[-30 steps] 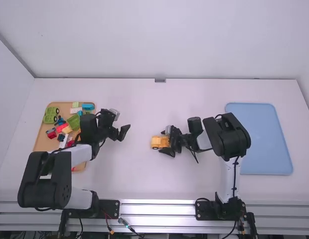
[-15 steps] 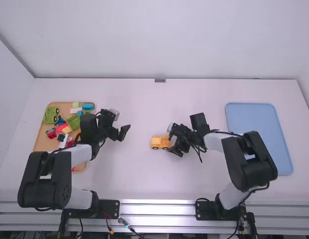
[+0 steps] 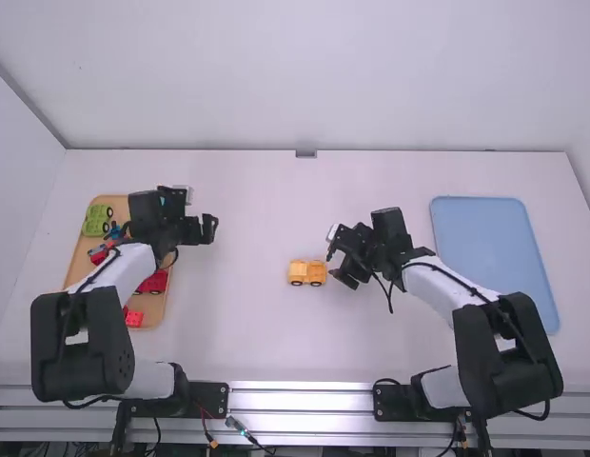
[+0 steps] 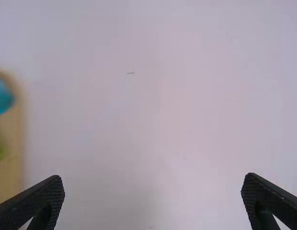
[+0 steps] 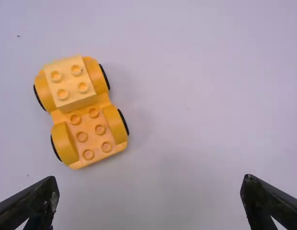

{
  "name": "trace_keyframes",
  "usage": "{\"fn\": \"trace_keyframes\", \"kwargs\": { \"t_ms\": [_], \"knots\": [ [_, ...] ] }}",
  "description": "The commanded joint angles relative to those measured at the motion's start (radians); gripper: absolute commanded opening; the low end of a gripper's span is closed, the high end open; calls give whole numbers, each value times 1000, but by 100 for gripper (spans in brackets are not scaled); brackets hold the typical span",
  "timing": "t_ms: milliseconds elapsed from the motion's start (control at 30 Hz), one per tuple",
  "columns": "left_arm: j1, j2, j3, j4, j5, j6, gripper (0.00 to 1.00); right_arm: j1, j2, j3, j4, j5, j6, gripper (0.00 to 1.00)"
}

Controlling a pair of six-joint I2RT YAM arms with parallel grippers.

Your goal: Assemble lego blocks to make yellow taxi

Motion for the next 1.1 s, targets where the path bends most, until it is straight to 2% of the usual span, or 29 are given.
{"fn": "trace_keyframes", "kwargs": {
  "t_ms": [0, 33, 100, 333, 433, 700, 800, 900, 933, 1067],
  "knots": [
    [55, 17, 108, -113, -252, -113, 99, -1, -16, -2, 15, 6, -3, 99],
    [79, 26, 151, -177, -332, -148, 99, 0, -16, -2, 25, 6, -3, 99],
    [114, 39, 197, -235, -378, -157, 99, 2, -16, -2, 39, 6, -3, 99],
    [275, 126, 353, -354, -380, -190, 99, 1, -17, -2, 59, 7, 14, 99],
    [314, 161, 420, -441, -305, -48, 99, 0, -17, -2, 56, 7, 14, 99],
    [407, 310, 756, -740, -126, 267, 99, 2, -17, -2, 105, 87, 8, 99],
    [412, 345, 875, -867, -77, 494, 99, 0, -17, -2, 139, 114, 7, 99],
    [398, 346, 901, -919, -134, 702, 99, -1, -17, -2, 178, 115, 8, 99],
    [398, 346, 901, -919, -134, 702, 99, -1, -17, -2, 178, 115, 8, 99],
    [397, 346, 855, -907, -208, 950, 99, -1, -17, -2, 208, 114, 8, 99]
  ]
}}
